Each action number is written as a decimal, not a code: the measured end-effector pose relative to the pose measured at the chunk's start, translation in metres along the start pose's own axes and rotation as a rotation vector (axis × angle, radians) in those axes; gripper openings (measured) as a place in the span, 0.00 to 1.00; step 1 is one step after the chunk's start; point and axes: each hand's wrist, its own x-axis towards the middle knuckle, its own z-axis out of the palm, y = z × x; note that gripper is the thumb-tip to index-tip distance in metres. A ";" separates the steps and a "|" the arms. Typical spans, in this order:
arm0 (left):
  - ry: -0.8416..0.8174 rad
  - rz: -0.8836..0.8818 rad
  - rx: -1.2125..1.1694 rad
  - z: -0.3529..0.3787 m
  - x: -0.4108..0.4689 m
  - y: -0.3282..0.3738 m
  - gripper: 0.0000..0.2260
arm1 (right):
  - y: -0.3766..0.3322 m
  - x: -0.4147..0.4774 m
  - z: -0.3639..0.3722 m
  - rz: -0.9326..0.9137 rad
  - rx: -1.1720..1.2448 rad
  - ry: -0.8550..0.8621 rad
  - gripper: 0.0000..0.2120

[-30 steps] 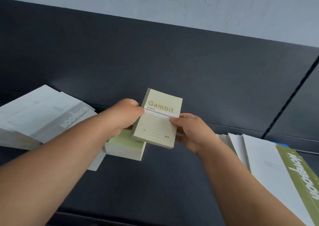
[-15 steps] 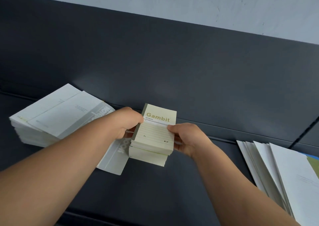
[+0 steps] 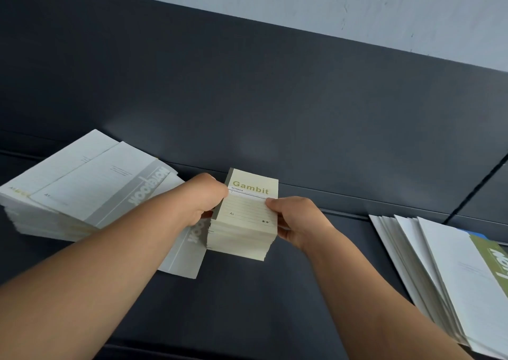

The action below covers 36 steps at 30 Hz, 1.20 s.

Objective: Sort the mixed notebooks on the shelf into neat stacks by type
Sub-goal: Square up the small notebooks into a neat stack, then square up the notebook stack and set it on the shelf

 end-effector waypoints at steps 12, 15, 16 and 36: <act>-0.016 0.139 0.048 -0.025 0.003 -0.013 0.10 | -0.009 -0.029 0.013 -0.246 -0.406 0.262 0.11; 0.017 0.236 0.177 -0.042 0.005 -0.022 0.11 | -0.005 -0.047 0.030 -0.450 -0.595 0.366 0.18; 0.012 0.254 0.211 -0.048 0.004 -0.024 0.06 | -0.003 -0.054 0.039 -0.519 -0.623 0.386 0.21; 0.031 0.362 1.303 -0.126 -0.042 -0.112 0.40 | 0.079 -0.084 0.135 -0.986 -0.884 -0.047 0.25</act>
